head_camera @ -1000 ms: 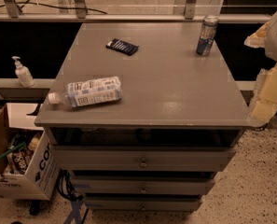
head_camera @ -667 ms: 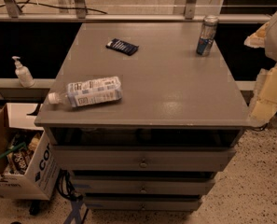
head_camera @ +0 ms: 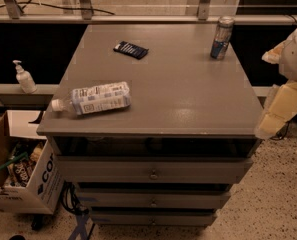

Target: Pick redbull can

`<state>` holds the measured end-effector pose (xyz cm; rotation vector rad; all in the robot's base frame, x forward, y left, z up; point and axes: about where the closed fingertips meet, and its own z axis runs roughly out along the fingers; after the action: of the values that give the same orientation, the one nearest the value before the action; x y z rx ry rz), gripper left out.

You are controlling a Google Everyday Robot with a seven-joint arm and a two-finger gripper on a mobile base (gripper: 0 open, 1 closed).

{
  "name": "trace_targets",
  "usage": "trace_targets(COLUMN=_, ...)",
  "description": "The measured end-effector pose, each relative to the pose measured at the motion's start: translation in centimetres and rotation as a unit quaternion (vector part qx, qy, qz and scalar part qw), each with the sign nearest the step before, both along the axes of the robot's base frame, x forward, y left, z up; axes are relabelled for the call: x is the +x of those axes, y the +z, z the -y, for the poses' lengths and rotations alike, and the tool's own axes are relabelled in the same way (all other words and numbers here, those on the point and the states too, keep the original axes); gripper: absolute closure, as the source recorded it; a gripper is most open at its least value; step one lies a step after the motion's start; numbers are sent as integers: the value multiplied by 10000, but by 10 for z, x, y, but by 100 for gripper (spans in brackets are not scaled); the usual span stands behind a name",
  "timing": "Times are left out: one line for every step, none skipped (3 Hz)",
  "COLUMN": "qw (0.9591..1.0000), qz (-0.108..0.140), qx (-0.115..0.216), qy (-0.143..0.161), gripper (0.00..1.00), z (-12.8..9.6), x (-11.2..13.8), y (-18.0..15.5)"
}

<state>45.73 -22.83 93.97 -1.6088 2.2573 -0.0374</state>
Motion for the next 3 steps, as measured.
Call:
trace_targets(qw=9992, qz=374, qx=86, qy=-63, gripper=0, z=-1, x=19, y=5)
trace_targets(qw=9992, qz=382, qx=82, qy=-55, gripper=0, z=-2, x=19, y=6)
trace_targets(qw=9978, qz=611, qx=169, qy=-187, gripper=0, z=8, x=36, y=1)
